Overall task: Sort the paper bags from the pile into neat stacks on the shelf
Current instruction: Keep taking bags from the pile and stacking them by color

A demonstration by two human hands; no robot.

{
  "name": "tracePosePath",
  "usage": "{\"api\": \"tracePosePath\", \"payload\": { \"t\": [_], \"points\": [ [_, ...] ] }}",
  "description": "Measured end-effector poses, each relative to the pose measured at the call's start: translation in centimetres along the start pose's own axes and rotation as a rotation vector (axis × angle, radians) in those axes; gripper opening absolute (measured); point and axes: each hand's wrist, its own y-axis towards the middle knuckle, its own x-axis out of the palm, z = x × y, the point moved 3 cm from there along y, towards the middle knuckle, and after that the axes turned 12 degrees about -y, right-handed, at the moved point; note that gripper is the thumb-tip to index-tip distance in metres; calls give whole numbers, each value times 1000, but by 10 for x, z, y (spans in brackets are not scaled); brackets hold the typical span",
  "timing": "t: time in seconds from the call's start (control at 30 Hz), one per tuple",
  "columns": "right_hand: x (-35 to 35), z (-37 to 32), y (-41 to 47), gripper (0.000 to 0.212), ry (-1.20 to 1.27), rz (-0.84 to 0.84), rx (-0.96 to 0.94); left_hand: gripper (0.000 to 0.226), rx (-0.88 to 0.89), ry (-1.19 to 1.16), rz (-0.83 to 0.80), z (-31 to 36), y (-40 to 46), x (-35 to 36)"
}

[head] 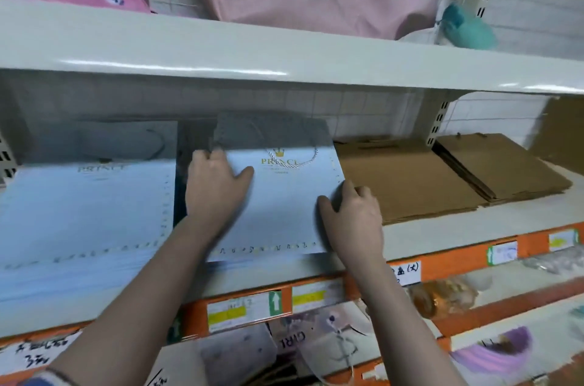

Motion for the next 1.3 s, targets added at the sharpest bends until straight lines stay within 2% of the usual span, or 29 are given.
{"api": "tracePosePath", "payload": {
  "t": [0.2,0.3,0.43,0.53,0.63,0.77,1.03,1.3],
  "points": [
    [32,7,40,36,7,-80,-64,36,-11,154,9,-3,24,26],
    [48,6,49,47,-49,-111,-123,42,-45,203,16,-12,23,35],
    [60,3,45,59,-29,-25,-215,47,-65,212,24,-25,24,41],
    [72,6,40,70,9,-152,-247,54,-70,209,-7,-30,24,47],
    [74,7,39,78,17,-110,-251,58,-70,233,2,-33,24,52],
    [78,10,43,71,-7,-234,-293,58,-80,245,18,-36,24,55],
    [74,8,47,70,-48,-241,-320,57,-97,313,13,-36,27,57],
    [48,10,52,68,-105,-296,-412,63,-64,562,16,-17,24,45]
  ]
}}
